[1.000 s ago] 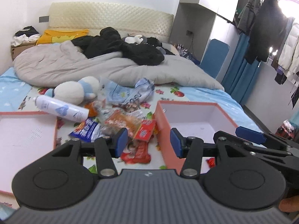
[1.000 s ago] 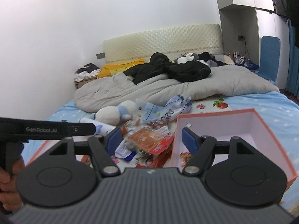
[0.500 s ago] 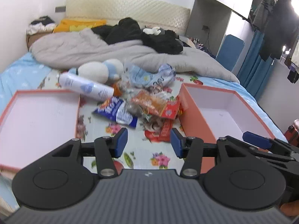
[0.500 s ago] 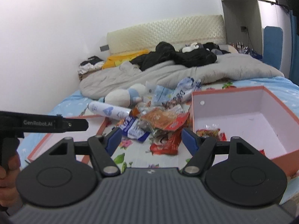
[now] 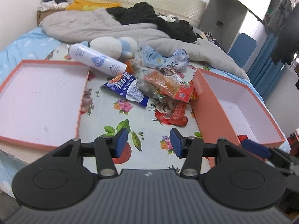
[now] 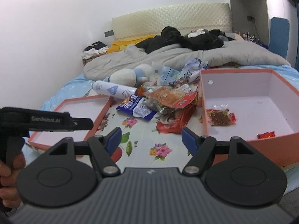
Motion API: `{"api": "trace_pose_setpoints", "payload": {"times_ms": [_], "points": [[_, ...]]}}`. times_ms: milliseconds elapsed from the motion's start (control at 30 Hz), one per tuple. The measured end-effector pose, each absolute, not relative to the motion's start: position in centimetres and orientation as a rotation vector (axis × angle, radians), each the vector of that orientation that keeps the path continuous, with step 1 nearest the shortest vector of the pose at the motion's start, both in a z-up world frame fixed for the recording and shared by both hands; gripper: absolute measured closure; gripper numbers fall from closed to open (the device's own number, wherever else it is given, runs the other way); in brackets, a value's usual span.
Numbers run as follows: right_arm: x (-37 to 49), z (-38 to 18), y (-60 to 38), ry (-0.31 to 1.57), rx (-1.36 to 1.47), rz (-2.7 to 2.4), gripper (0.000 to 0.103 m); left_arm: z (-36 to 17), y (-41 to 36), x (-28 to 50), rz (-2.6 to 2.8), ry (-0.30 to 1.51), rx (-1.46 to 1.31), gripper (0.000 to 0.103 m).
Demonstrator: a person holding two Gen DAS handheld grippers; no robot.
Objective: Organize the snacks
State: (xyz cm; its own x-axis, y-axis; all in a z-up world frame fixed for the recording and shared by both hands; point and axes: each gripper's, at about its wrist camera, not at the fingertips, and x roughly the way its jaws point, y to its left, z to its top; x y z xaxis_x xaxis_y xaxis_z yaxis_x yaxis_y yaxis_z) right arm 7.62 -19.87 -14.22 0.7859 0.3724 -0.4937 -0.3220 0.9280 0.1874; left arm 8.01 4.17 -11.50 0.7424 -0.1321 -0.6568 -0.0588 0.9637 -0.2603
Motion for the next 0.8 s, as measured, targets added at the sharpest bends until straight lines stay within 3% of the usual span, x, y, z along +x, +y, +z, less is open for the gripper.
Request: {"api": "trace_pose_setpoints", "payload": {"times_ms": [233, 800], "points": [[9.9, -15.9, -17.8, 0.591, 0.063, 0.364, 0.031, -14.1, 6.2, 12.2, -0.018, 0.778, -0.369, 0.041], [19.9, -18.5, -14.8, 0.625, 0.074, 0.201, 0.032, -19.7, 10.6, 24.8, 0.054, 0.847, -0.574, 0.037]]}}
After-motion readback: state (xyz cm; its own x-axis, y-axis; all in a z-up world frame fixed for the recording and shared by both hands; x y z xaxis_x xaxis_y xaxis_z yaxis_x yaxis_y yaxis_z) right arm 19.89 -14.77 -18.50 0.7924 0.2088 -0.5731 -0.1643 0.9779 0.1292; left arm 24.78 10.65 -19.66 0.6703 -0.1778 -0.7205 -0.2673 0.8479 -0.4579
